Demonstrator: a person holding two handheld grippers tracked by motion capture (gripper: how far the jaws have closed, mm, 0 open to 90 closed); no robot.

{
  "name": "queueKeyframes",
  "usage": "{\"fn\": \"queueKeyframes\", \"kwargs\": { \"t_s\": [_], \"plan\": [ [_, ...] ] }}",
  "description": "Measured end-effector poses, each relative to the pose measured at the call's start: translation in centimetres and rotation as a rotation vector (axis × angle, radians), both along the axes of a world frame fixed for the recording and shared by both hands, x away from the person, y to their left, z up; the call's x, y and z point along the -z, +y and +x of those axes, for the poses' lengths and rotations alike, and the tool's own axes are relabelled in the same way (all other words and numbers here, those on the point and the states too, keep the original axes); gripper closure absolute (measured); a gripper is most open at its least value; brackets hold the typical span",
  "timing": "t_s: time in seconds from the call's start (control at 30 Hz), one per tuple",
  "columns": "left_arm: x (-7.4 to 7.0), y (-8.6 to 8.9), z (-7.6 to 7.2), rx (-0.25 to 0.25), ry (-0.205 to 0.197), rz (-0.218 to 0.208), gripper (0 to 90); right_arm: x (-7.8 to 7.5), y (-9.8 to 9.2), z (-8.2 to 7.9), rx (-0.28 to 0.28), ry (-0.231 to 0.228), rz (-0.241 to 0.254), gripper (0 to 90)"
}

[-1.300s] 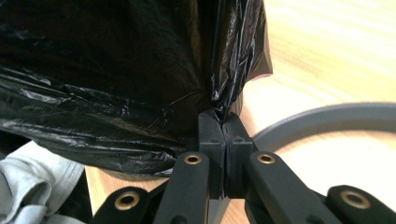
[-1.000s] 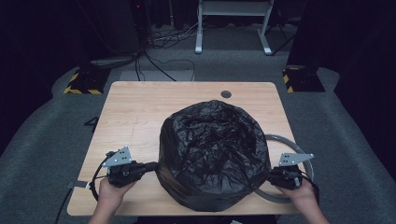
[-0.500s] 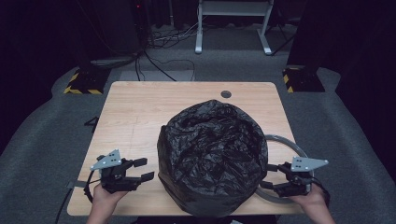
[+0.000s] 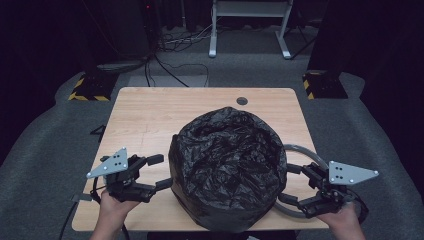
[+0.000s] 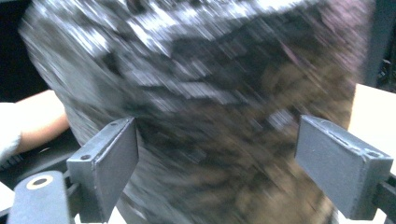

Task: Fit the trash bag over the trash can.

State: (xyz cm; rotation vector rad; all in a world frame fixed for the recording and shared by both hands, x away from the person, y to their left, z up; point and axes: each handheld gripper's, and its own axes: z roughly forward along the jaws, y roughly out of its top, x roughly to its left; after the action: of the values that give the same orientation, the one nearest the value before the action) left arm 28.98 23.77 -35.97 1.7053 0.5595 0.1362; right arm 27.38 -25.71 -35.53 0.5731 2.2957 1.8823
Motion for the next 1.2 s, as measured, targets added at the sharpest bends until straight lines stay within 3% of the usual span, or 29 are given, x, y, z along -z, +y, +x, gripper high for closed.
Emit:
{"fn": "queueKeyframes", "kwargs": {
  "t_s": [0.1, 0.17, 0.2, 0.23, 0.33, 0.4, 0.47, 0.53, 0.67, 0.87, 1.03, 1.1, 1.2],
  "plan": [
    [-0.2, -0.8, 0.7, 0.025, 0.005, 0.017, 19.9, -0.8, 1.1, -0.4, 0.005, -0.016, -0.018, 16.0],
    [0.0, -1.3, 1.2, 0.055, 0.019, 0.029, 22.5, -1.0, 1.3, -0.2, 0.014, -0.028, -0.060, 29.9],
    [0.0, -1.3, 1.2, 0.055, 0.019, 0.029, 24.5, -1.0, 1.3, -0.2, 0.014, -0.028, -0.060, 29.9],
    [0.2, -1.2, 1.6, 0.093, 0.022, 0.028, 33.3, -0.9, 0.9, 0.0, -0.001, -0.054, -0.075, 55.8],
    [0.4, -1.3, 1.5, 0.133, 0.000, 0.034, 46.1, -0.7, 0.4, 0.2, 0.002, -0.070, -0.097, 77.4],
    [0.5, -1.4, 1.5, 0.140, -0.009, 0.038, 49.8, -0.6, 0.4, 0.2, 0.000, -0.067, -0.102, 81.7],
    [0.5, -1.4, 1.2, 0.146, -0.030, 0.051, 62.6, -0.4, 0.4, 0.4, -0.003, -0.063, -0.106, 89.6],
    [0.6, -1.6, 0.9, 0.132, -0.044, 0.074, 75.3, -0.3, 0.3, 0.7, -0.001, -0.053, -0.103, 90.0],
    [1.0, -2.0, 0.6, 0.097, -0.068, 0.132, 88.4, 0.5, 0.4, 1.1, -0.001, -0.032, -0.137, 90.0],
    [1.7, -2.6, 0.7, 0.061, -0.051, 0.252, 89.6, 2.7, 0.6, 1.7, 0.004, 0.029, -0.190, 90.0],
    [3.5, -2.6, 1.2, 0.044, -0.009, 0.291, 89.7, 4.6, 0.5, 2.2, 0.006, 0.073, -0.212, 90.0],
    [4.1, -2.3, 1.3, 0.050, 0.012, 0.261, 89.7, 5.2, 0.5, 2.3, 0.008, 0.085, -0.212, 90.0],
    [4.5, -2.4, 1.4, 0.038, 0.013, 0.275, 89.7, 5.6, 0.5, 2.5, 0.008, 0.089, -0.214, 90.0]
  ]
}}
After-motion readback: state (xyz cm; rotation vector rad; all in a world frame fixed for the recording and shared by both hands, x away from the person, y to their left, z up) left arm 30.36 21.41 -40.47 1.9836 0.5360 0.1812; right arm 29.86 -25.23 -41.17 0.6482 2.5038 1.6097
